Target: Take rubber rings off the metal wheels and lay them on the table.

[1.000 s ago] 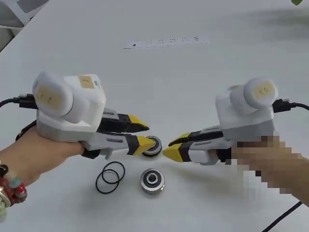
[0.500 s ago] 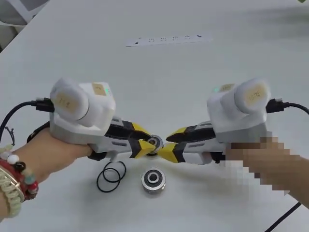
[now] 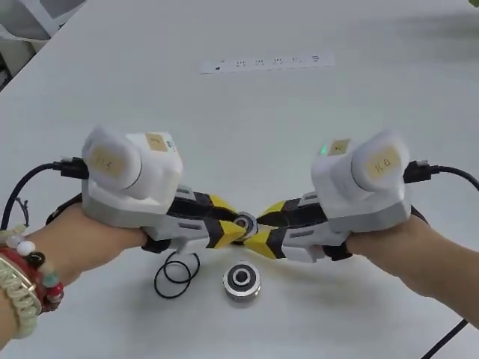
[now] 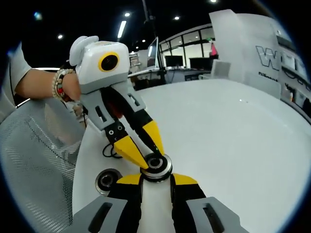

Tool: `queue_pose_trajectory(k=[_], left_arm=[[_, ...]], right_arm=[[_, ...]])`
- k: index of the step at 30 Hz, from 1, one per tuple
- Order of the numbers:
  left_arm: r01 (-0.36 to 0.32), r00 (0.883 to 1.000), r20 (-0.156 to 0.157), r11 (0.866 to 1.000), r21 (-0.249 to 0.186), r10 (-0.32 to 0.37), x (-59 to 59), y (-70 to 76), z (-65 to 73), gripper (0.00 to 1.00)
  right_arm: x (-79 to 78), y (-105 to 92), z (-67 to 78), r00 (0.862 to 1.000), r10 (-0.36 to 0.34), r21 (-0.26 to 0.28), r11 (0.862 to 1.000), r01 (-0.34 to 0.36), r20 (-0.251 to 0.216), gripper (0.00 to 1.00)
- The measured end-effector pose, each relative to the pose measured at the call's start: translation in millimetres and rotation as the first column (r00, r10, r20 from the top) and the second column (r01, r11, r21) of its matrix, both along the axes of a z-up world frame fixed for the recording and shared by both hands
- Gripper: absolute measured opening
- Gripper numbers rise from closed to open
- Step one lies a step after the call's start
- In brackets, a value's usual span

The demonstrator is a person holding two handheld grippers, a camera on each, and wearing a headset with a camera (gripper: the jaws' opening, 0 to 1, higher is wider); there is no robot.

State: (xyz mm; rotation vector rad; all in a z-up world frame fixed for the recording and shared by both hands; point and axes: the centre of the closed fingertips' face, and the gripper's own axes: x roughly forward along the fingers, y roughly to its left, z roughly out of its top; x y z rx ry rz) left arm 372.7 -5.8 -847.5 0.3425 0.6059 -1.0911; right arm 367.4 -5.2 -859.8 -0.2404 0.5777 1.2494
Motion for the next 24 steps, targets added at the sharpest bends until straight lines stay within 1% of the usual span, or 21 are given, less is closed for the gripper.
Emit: queue_pose_trajectory(k=[2,3,4,5,10,12,13,14,15,16,19,24], left_arm=[[0.002,1.000,0.004,1.000,0.005,-0.002,-0.2,0.2,-0.2,0.14],[0.002,1.000,0.003,1.000,0.006,-0.002,-0.1,0.4,-0.4,0.14],[0.001,1.000,0.000,1.000,0.008,-0.001,-0.5,0.5,-0.6,0.14],[0.001,1.000,0.000,1.000,0.009,-0.001,-0.9,0.4,-0.6,0.14],[-0.005,1.000,0.003,1.000,0.020,0.004,-1.8,0.8,-0.9,0.14],[-0.010,1.000,0.005,1.000,0.024,0.010,-2.4,0.7,-0.9,0.14],[-0.011,1.000,0.007,1.000,0.025,0.010,-2.7,0.5,-0.8,0.14],[-0.008,1.000,0.010,1.000,0.027,0.008,-2.8,0.6,-0.9,0.14],[-0.003,1.000,0.011,1.000,0.027,0.003,-2.7,0.6,-1.0,0.13],[0.001,1.000,0.010,1.000,0.028,-0.001,-2.7,0.6,-1.1,0.13],[0.006,1.000,0.009,1.000,0.028,-0.007,-3.0,0.2,-0.9,0.13],[0.003,1.000,0.014,1.000,0.016,-0.003,-3.3,1.0,-1.4,0.13]], right_arm=[[-1.2,-0.7,-0.4,1.000,0.014,-0.005,1.000,-0.014,0.013,0.19],[-2.0,-1.4,-0.7,0.999,0.027,-0.015,1.000,-0.027,0.027,0.18],[-2.1,-2.9,-1.8,0.997,0.054,-0.043,0.998,-0.051,0.063,0.17],[-3.5,-1.3,-0.3,0.996,0.054,-0.034,0.998,-0.052,0.065,0.16],[-4.2,-3.1,-1.5,0.995,0.071,-0.056,0.996,-0.066,0.075,0.14],[-4.5,-4.6,-1.8,0.993,0.083,-0.070,0.995,-0.077,0.089,0.11],[-4.5,-6.0,-1.9,0.989,0.095,-0.087,0.993,-0.086,0.110,0.09],[-5.4,-5.9,-1.9,0.988,0.099,-0.092,0.992,-0.088,0.116,0.07],[-5.7,-6.1,-2.3,0.985,0.109,-0.108,0.990,-0.095,0.130,0.06],[-5.7,-5.8,-2.1,0.978,0.129,-0.132,0.985,-0.109,0.161,0.06],[-6.3,-4.9,-2.2,0.982,0.118,-0.138,0.986,-0.097,0.149,0.06],[-4.9,-6.1,-2.9,0.994,0.065,-0.132,0.990,-0.052,0.093,0.05]])
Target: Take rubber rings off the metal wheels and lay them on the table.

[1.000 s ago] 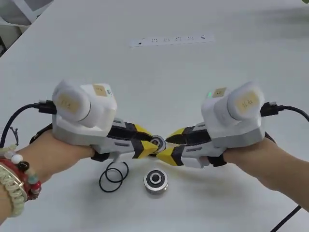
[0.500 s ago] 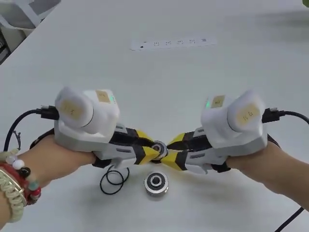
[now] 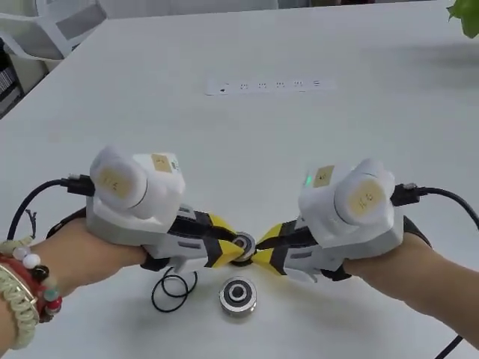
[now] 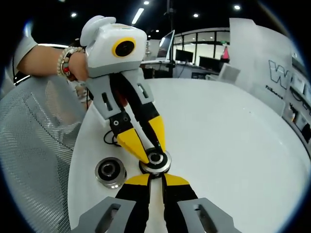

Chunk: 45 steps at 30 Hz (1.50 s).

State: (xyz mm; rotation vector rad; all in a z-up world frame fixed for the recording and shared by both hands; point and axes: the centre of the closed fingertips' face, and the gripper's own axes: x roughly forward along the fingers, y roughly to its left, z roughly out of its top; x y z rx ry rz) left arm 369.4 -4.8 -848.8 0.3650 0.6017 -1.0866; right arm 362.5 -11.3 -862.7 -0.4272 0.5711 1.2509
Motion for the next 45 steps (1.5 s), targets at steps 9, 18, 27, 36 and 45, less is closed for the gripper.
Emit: queue_pose_trajectory(k=[9,18,27,36,45], left_arm=[[0.023,1.000,0.012,1.000,-0.014,-0.023,-0.3,2.4,-0.7,0.13],[0.050,0.998,0.025,0.998,-0.045,-0.049,-1.3,3.8,-0.2,0.13],[0.064,0.998,0.025,0.997,-0.049,-0.063,-1.3,2.6,0.7,0.13],[0.086,0.996,0.016,0.994,-0.062,-0.085,-2.0,1.9,2.1,0.13],[0.095,0.995,0.032,0.994,-0.059,-0.094,-1.1,1.7,1.7,0.13]], right_arm=[[-0.2,0.5,-2.4,0.987,-0.107,-0.059,0.993,0.100,-0.118,0.04],[-0.8,-0.6,-4.6,0.989,-0.116,-0.145,0.984,0.102,-0.090,0.00],[1.4,-5.1,-7.7,0.937,-0.253,-0.264,0.946,0.188,-0.239,0.00],[2.5,-8.0,-6.9,0.810,-0.490,-0.233,0.870,0.434,-0.322,0.00],[5.5,-8.7,-4.3,0.776,-0.442,-0.086,0.886,0.455,-0.450,0.00]])
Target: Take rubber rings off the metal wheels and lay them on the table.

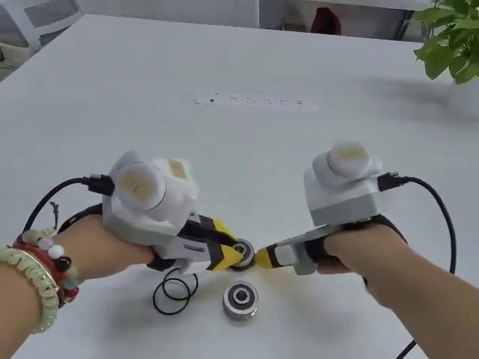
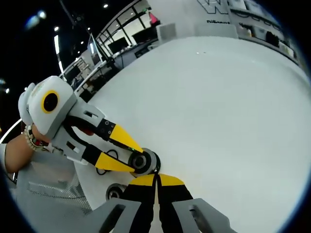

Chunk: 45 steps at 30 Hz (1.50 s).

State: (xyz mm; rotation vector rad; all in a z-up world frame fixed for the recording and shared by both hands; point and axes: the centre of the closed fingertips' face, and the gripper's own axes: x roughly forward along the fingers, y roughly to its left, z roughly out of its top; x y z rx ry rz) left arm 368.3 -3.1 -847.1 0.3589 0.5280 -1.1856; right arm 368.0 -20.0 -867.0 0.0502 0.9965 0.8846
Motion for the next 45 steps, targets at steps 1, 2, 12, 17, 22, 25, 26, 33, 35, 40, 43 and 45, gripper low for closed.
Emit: queue_pose_trajectory(k=[1,2,12,17,22,25,26,33,35,40,43,45], left_arm=[[0.000,1.000,0.001,1.000,0.000,0.000,0.0,0.0,0.0,0.13],[0.000,1.000,0.004,1.000,-0.004,0.000,0.2,0.1,-0.2,0.13],[0.000,1.000,0.004,1.000,-0.012,0.000,1.5,-2.1,-0.1,0.13],[-0.007,1.000,-0.010,1.000,-0.016,0.006,3.4,-2.8,-0.5,0.13],[-0.006,1.000,-0.011,1.000,-0.014,0.006,3.6,-2.7,-0.6,0.13],[-0.007,1.000,-0.003,1.000,-0.016,0.007,4.1,-2.4,-0.7,0.13],[-0.009,1.000,-0.003,1.000,-0.019,0.009,3.8,-2.2,-0.7,0.13],[-0.006,1.000,0.007,1.000,-0.030,0.006,4.4,-1.6,-0.2,0.13],[-0.004,1.000,0.009,0.999,-0.033,0.004,4.5,-1.8,-0.2,0.13],[-0.005,1.000,0.017,0.999,-0.032,0.005,4.6,-2.2,0.1,0.12],[-0.006,1.000,0.020,1.000,-0.028,0.007,4.4,-2.3,0.1,0.12],[-0.005,1.000,0.022,1.000,-0.028,0.006,4.6,-2.7,-0.1,0.12]], right_arm=[[0.2,0.3,0.4,1.000,-0.002,0.009,1.000,0.002,-0.002,0.00],[-1.5,1.6,2.3,0.999,-0.019,0.060,0.998,0.021,-0.027,0.00],[-7.1,2.3,8.0,0.986,-0.109,0.171,0.977,0.129,-0.122,0.00],[-1.1,1.3,9.4,0.990,-0.100,0.168,0.979,0.116,-0.097,0.00],[3.2,0.9,10.7,0.992,-0.086,0.187,0.977,0.101,-0.089,0.00],[3.3,1.5,10.9,0.994,-0.076,0.197,0.976,0.091,-0.080,0.00],[3.4,1.5,11.6,0.993,-0.073,0.209,0.974,0.090,-0.088,0.00],[3.4,1.0,13.7,0.994,-0.058,0.241,0.967,0.079,-0.090,0.00],[2.7,1.3,14.8,0.994,-0.056,0.250,0.965,0.077,-0.089,0.00],[1.9,2.6,17.3,0.992,-0.061,0.272,0.958,0.088,-0.107,0.00],[1.2,3.7,17.6,0.992,-0.062,0.274,0.958,0.090,-0.109,0.00],[1.6,3.4,17.8,0.992,-0.060,0.272,0.958,0.088,-0.110,0.00]])
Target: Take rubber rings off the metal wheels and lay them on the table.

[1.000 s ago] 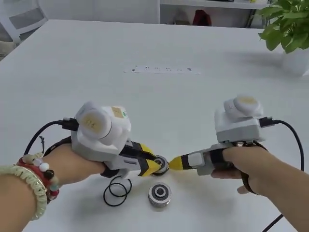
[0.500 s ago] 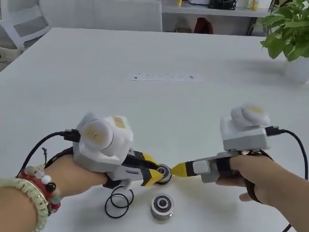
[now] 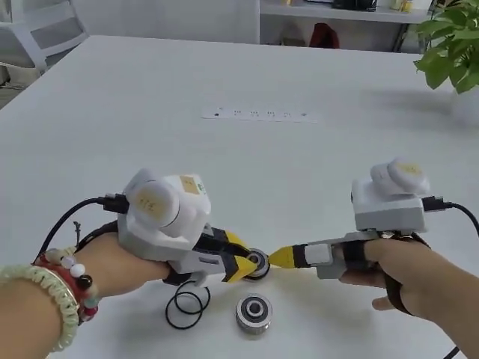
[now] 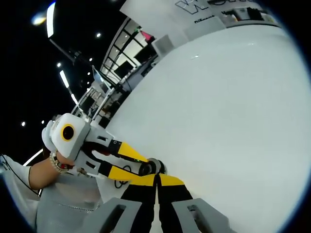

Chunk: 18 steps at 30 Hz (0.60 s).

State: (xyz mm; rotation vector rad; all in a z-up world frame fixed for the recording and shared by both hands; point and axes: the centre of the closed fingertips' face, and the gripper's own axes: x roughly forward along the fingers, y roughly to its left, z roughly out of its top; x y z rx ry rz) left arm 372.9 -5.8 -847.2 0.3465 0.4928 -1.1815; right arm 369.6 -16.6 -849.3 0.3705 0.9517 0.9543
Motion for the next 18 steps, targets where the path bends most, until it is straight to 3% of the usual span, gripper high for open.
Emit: queue_pose_trajectory(k=[12,13,18], left_arm=[[0.003,1.000,-0.001,1.000,-0.017,-0.003,-1.6,-0.7,-0.6,0.12],[0.002,1.000,-0.001,1.000,-0.016,-0.002,-1.5,-0.7,-0.7,0.12],[-0.005,1.000,0.001,1.000,-0.013,0.005,-1.7,-1.1,-0.7,0.12]], right_arm=[[-0.6,6.1,4.3,1.000,0.017,0.002,1.000,-0.017,0.002,0.00],[-0.7,6.0,2.9,0.999,0.032,-0.018,0.999,-0.031,0.030,0.00],[-2.8,5.6,4.1,1.000,0.016,-0.003,1.000,-0.016,0.015,0.00]])
